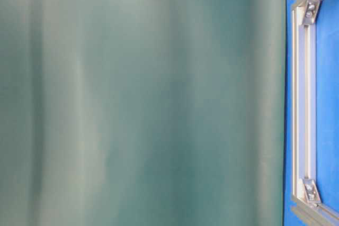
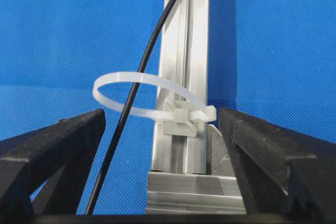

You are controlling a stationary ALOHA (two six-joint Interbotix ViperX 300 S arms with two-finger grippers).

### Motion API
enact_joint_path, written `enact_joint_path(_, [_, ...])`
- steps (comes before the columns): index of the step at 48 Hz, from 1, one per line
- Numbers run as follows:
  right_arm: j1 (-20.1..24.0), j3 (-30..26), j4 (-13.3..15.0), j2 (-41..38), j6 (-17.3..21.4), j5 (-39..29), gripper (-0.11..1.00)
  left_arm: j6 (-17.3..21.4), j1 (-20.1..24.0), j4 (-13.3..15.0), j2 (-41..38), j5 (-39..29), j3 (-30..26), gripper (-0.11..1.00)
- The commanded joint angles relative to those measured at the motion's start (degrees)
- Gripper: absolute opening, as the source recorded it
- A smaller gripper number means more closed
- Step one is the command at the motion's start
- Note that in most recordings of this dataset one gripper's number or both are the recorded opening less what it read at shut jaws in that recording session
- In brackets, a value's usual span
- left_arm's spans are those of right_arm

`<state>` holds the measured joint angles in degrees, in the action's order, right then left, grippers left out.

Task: Insert the wire through the string loop located on the right side.
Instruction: 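Open the left gripper and release the plug near the frame's left side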

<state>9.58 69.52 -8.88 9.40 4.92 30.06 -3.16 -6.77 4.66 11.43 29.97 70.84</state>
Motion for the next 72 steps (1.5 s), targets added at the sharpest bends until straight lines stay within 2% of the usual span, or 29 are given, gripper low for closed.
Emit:
enact_joint_path(1, [0.2,-1.0,0.0,1.0,0.0,0.2,0.94,0.0,-0.1,-0.1,0.4,0.3,-0.9,0.20])
enact_joint_path(9, [0.1,-1.0,0.0,1.0,-0.1,0.2,0.94,0.1,-0.1,-0.2,0.4,0.3,-0.9,0.72])
enact_joint_path(12, [0.1,-1.1,0.1,1.0,-0.1,-0.2,0.94,0.1,-0.1,-0.1,0.4,0.3,-0.9,0.83])
enact_joint_path(19, [0.1,-1.8,0.1,1.4,-0.2,-1.1,0.94,0.1,-0.1,-0.1,0.4,0.3,-0.9,0.75])
enact_joint_path(31, [0.0,-3.1,0.2,7.5,-0.5,-7.5,0.94,0.4,-0.1,-0.1,2.9,-0.4,-3.2,0.75])
enact_joint_path(49, [-1.5,-4.0,0.3,21.7,-1.8,-17.8,0.94,0.8,0.5,-0.1,9.0,-11.6,-8.7,0.75])
enact_joint_path(72, [-1.5,-4.0,0.5,22.2,-1.8,-18.9,0.94,0.7,0.6,-0.2,10.4,-12.8,-8.3,0.75])
